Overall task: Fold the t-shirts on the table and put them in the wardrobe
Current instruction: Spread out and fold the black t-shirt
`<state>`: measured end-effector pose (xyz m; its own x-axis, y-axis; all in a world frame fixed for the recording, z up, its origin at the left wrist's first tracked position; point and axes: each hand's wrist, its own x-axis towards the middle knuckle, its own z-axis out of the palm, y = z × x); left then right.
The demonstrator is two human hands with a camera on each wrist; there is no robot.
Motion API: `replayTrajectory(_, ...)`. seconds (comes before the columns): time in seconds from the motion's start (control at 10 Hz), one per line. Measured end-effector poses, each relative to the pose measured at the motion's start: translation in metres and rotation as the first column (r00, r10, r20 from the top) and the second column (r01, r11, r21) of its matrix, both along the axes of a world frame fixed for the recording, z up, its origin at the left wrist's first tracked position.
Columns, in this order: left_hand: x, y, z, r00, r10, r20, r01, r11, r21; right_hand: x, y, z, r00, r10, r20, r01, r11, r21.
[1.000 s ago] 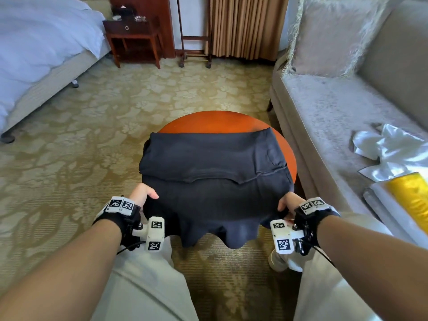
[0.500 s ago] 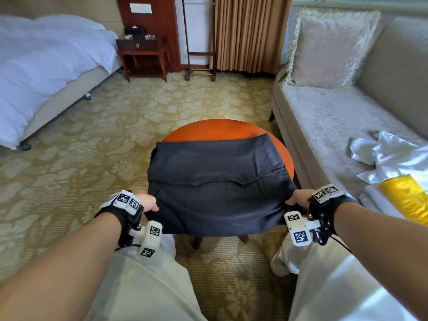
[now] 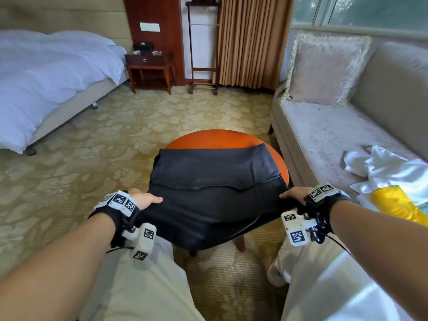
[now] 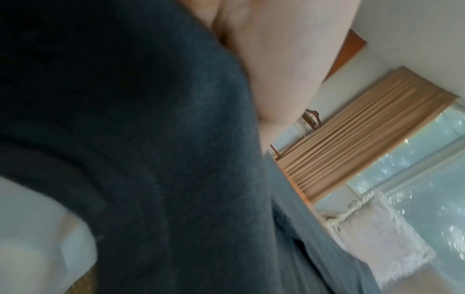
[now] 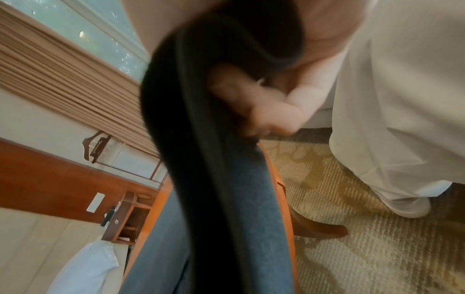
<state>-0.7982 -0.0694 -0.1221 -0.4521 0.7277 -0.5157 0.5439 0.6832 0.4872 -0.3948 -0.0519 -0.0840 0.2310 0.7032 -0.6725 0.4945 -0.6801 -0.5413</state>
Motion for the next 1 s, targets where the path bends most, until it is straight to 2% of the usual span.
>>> replayTrajectory(0.1, -0.008, 0.001, 0.009, 0.988, 0.050, 0.146, -0.055, 0.998, 0.031, 0.011, 0.005, 0.008, 0.972, 0.171, 0.160, -0.182, 0.982, 0.053)
replayTrajectory(0.2, -0.012, -0.001, 0.021, 0.968, 0.056, 0.243, -0.074, 0.995, 0.065, 0.016, 0.009, 0.021, 0.890, 0.303, 0.341, -0.356, 0.929, 0.104)
replayTrajectory(0.3, -0.007, -0.003, 0.030, 0.927, 0.044, 0.372, -0.121, 0.975, 0.187, 0.018, 0.016, 0.032, 0.890, 0.270, 0.367, -0.359, 0.911, 0.201)
replayTrajectory(0.4, -0.011, 0.001, 0.036, 0.884, 0.058, 0.464, -0.179, 0.959, 0.221, 0.020, 0.026, 0.034, 0.953, 0.135, 0.272, -0.219, 0.927, 0.305)
replayTrajectory(0.5, -0.021, 0.010, 0.034, 0.911, 0.080, 0.405, -0.180, 0.960, 0.215, 0.032, 0.050, 0.019, 0.952, -0.188, -0.243, 0.263, 0.907, 0.328)
replayTrajectory(0.6, -0.044, 0.030, 0.019, 0.906, 0.101, 0.412, -0.191, 0.964, 0.183, 0.035, 0.061, 0.019, 0.926, -0.261, -0.272, 0.346, 0.873, 0.342)
replayTrajectory(0.7, -0.030, 0.028, 0.046, 0.862, 0.140, 0.488, -0.237, 0.961, 0.142, 0.036, 0.075, 0.023, 0.857, -0.380, -0.350, 0.489, 0.814, 0.314)
replayTrajectory(0.8, -0.018, 0.032, 0.061, 0.810, 0.143, 0.569, -0.273, 0.950, 0.151, 0.034, 0.092, 0.022, 0.867, -0.317, -0.384, 0.450, 0.829, 0.331)
replayTrajectory(0.9, -0.014, 0.047, 0.062, 0.749, 0.186, 0.636, -0.371, 0.913, 0.169, 0.032, 0.105, 0.026, 0.888, -0.287, -0.361, 0.419, 0.829, 0.371)
replayTrajectory(1.0, -0.016, 0.065, 0.059, 0.724, 0.230, 0.650, -0.413, 0.900, 0.142, 0.032, 0.133, 0.017, 0.923, -0.217, -0.319, 0.354, 0.804, 0.477)
